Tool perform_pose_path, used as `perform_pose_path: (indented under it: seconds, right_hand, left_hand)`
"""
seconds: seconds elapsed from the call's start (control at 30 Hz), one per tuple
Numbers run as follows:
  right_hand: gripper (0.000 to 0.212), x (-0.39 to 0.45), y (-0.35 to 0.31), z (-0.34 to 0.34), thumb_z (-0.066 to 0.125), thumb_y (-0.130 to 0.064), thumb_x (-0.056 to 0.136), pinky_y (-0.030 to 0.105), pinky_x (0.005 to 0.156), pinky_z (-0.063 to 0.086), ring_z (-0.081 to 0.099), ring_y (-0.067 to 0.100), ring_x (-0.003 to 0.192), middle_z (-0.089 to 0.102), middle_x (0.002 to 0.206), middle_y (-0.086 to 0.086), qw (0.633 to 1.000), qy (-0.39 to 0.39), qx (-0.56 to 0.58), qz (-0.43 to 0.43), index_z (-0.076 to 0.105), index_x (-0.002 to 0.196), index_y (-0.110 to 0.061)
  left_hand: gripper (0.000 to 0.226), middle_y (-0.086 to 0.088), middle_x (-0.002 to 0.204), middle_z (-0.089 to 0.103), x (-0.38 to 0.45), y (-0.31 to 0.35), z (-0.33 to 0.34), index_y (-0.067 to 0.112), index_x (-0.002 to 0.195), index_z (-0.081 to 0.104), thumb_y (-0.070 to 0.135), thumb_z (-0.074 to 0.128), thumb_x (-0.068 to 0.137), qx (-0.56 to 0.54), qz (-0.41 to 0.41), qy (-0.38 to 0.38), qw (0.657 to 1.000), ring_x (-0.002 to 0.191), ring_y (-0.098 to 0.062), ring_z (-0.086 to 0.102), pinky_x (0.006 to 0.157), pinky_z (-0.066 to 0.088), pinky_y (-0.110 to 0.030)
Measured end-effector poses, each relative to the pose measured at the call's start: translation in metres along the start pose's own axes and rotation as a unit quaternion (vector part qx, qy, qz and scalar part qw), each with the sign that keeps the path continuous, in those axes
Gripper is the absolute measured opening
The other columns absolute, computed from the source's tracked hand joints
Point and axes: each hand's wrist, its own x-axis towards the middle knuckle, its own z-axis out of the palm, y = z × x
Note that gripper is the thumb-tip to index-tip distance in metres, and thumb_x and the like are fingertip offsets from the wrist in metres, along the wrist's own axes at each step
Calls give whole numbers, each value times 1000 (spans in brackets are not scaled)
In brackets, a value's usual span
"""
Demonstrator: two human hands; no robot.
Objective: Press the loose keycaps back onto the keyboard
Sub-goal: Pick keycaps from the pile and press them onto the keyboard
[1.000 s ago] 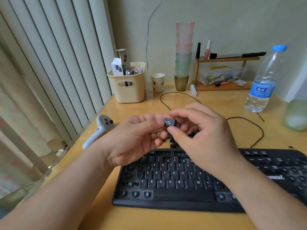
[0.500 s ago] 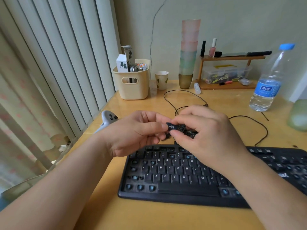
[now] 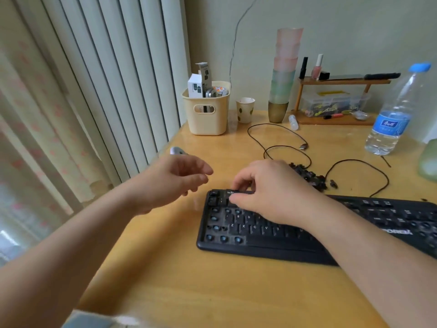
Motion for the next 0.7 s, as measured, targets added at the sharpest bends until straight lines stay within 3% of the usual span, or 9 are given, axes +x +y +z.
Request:
perform_pose_path:
  seconds: [0.1, 0.17, 0.27, 0.37, 0.5, 0.7]
  right_hand:
    - [13, 5, -12, 17, 76, -45, 88, 30, 79, 56, 60, 1, 85, 65, 91, -19, 999, -39, -10, 9, 78, 96, -35]
    - [13, 9, -16, 22, 77, -42, 88, 26, 75, 55, 61, 1, 81, 66, 88, -17, 998, -50, -1, 25, 79, 97, -32]
    - [11, 12, -21, 26, 78, -40, 88, 23, 70, 53, 62, 1, 77, 68, 85, -16, 997, -62, 1, 38, 80, 95, -31]
    - [11, 12, -25, 28, 80, -40, 86, 25, 70, 55, 63, 1, 75, 69, 82, -15, 997, -63, -7, 47, 79, 92, -31]
    - [11, 11, -29, 31, 79, -42, 86, 29, 76, 58, 63, 1, 79, 68, 82, -17, 998, -47, -18, 46, 80, 91, -33]
    - [8, 10, -34, 35, 76, -39, 87, 36, 77, 60, 63, 5, 81, 68, 77, -15, 997, -36, -47, 40, 79, 84, -32]
  left_hand:
    - [13, 4, 88, 69, -13, -30, 14, 32, 106, 74, 22, 68, 100, -10, -26, 61, 998, 74, -6, 64, 75, 55, -27]
    - [12, 6, 89, 67, -19, -37, 22, 34, 105, 74, 25, 68, 100, 17, -22, 103, 994, 71, -2, 61, 69, 49, -14]
    - [8, 10, 83, 64, -20, -36, 26, 33, 102, 73, 28, 68, 100, 9, -15, 131, 991, 64, 2, 55, 62, 44, -9]
    - [6, 11, 84, 68, -21, -35, 27, 30, 98, 73, 29, 67, 99, 24, -3, 111, 994, 69, 1, 56, 65, 43, -9]
    - [5, 11, 86, 71, -20, -38, 28, 33, 94, 72, 34, 68, 98, 43, 13, 75, 996, 77, -4, 61, 75, 48, -20]
    - [6, 13, 82, 71, -20, -39, 29, 35, 91, 73, 37, 71, 95, 53, 25, 58, 997, 72, 2, 59, 68, 45, -13]
